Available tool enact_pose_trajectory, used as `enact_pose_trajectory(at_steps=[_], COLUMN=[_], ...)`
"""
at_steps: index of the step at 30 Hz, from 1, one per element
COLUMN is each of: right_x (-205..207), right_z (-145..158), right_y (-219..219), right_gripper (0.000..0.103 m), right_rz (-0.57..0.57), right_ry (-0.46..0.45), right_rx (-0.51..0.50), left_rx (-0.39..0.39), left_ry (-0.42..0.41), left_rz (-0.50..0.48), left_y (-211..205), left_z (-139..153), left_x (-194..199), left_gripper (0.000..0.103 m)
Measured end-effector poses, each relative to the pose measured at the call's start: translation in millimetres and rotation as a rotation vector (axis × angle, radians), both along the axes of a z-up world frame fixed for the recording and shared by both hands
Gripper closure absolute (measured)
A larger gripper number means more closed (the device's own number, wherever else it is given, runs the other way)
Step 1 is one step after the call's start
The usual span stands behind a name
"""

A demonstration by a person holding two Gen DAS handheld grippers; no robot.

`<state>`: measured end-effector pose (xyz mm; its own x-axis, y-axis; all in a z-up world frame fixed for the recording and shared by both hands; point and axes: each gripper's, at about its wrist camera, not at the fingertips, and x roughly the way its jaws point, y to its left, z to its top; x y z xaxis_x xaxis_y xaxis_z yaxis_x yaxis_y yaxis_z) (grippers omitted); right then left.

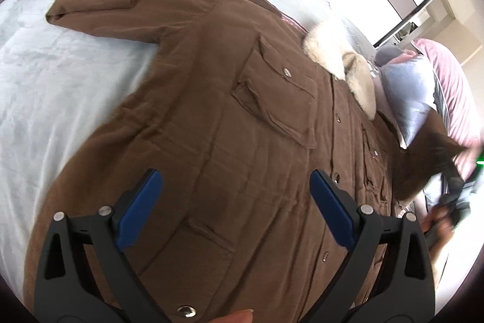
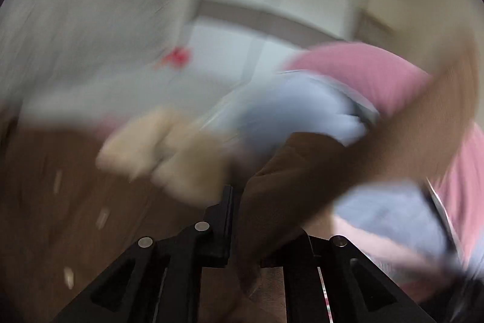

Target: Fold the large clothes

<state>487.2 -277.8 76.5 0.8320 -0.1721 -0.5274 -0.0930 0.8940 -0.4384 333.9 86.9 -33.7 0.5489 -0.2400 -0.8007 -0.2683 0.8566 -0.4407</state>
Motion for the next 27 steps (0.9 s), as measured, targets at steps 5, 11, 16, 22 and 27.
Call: enact_pose_trajectory(at_steps=[5, 11, 16, 22, 27], right_x=[15.8, 6.3, 13.9, 38.7, 50.7], right_z=[-79.6, -65.0, -60.1, -79.5, -80.6], right_y=[51.6, 19.2, 10.9, 42.1, 46.1], right_gripper=[0.088, 0.061, 0.055, 0.055, 0.055], right_rz=[0.052, 0.110, 0.071, -0.115, -0.129], right_ry=[0.246, 0.341, 0.400, 0.433, 0.459], right_rx=[-0.028, 0.255, 0.426, 0.567, 0.717], left_rx=[-0.024, -0.014, -0.004, 0.010, 0.007], left_ry=[0.008, -0.011, -0.006, -0.003, -0.010], left_rz=[0.002, 0.007, 0.001, -0.011, -0.005], left_y=[8.1, 11.6, 7.0, 1.0, 3.5], left_z=[-0.2, 6.1, 4.3, 2.5, 3.7], left_x=[-1.8, -0.6, -0.5, 2.8, 1.9], left_gripper=[0.005, 0.005, 0.005, 0.005, 0.005])
